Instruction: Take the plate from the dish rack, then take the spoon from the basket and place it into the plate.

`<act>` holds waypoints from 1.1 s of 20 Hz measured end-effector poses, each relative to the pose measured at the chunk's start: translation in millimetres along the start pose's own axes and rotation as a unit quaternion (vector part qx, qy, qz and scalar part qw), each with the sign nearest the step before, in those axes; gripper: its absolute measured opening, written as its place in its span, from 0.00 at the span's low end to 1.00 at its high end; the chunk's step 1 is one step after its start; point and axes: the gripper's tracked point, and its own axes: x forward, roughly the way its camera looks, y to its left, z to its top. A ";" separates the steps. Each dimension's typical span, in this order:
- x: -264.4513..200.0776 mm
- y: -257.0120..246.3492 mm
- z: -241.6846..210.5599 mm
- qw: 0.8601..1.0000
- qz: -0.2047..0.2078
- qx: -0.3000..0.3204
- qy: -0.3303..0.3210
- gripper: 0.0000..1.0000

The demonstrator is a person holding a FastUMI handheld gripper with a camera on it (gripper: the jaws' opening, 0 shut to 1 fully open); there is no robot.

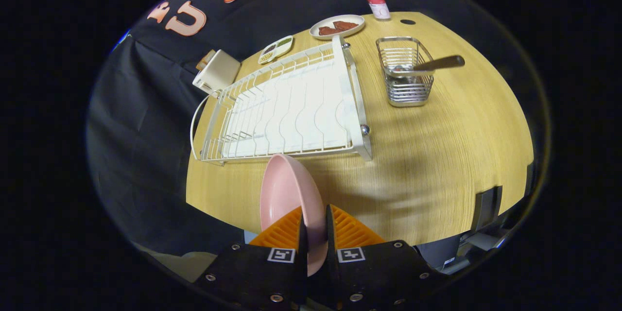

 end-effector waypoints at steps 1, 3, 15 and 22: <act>10.9 -10.1 -7.8 1.000 -0.007 0.014 0.011 0.17; 24.9 -19.2 -12.1 0.998 0.000 0.062 0.011 0.15; 5.7 -58.1 61.2 0.988 -0.072 0.068 -0.122 0.68; -23.4 -72.0 112.9 0.965 -0.108 0.055 -0.233 0.77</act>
